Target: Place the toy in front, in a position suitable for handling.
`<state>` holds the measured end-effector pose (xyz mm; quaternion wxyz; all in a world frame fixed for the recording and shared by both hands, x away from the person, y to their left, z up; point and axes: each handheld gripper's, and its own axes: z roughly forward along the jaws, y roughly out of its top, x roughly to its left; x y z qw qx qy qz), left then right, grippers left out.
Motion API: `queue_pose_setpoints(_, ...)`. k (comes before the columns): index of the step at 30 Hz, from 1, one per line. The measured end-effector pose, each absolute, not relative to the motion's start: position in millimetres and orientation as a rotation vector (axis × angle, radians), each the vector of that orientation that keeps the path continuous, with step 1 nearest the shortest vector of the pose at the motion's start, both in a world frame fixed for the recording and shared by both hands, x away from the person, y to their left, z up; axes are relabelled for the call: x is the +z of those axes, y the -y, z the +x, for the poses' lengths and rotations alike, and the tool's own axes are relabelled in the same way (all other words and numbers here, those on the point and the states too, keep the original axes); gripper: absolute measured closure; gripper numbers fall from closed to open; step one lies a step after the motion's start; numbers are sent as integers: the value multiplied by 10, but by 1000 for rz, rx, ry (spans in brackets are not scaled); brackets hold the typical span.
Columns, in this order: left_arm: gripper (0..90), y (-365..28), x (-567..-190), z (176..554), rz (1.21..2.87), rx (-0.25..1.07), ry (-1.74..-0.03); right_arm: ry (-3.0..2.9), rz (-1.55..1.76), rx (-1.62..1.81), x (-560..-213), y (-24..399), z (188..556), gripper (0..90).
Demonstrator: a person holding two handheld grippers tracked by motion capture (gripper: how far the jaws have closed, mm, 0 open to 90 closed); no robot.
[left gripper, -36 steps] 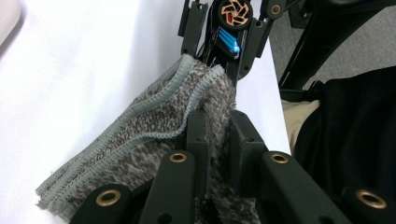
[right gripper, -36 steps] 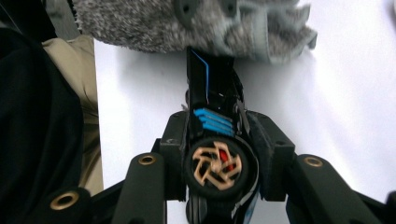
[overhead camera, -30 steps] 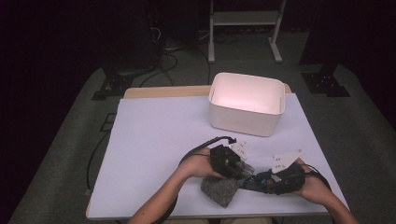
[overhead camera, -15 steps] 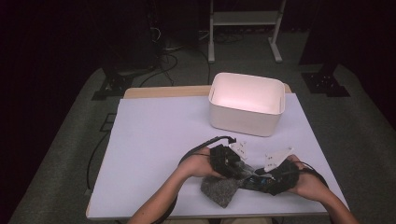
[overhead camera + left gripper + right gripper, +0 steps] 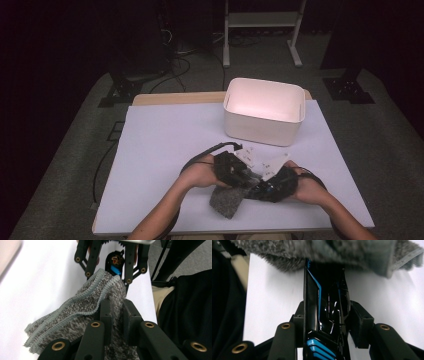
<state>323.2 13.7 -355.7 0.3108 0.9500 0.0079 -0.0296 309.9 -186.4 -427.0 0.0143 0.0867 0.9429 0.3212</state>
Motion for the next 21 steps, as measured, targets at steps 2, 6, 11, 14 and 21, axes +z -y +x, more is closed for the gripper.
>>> queue_pose_setpoints(2, 804, -280, -3537, 3245, 2500, -68, -50, -2939, 234, 1033, -4252, 1708, 3159, 554)
queue_pose_setpoints(6, 804, -534, -3545, 3268, 2491, -55, -111, -2953, 184, 1110, -4253, 1397, 3271, 553)
queue_pose_setpoints(11, 804, -742, -3674, 3288, 2487, -62, -175, -2979, 172, 1127, -4344, 1181, 3333, 551)
queue_pose_setpoints(14, 804, -767, -3685, 3296, 2476, -66, -177, -2985, 200, 1143, -4349, 1192, 3339, 529)
queue_pose_setpoints(21, 804, -734, -3684, 3304, 2480, -55, -183, -2919, 289, 1186, -4351, 1528, 3216, 428)
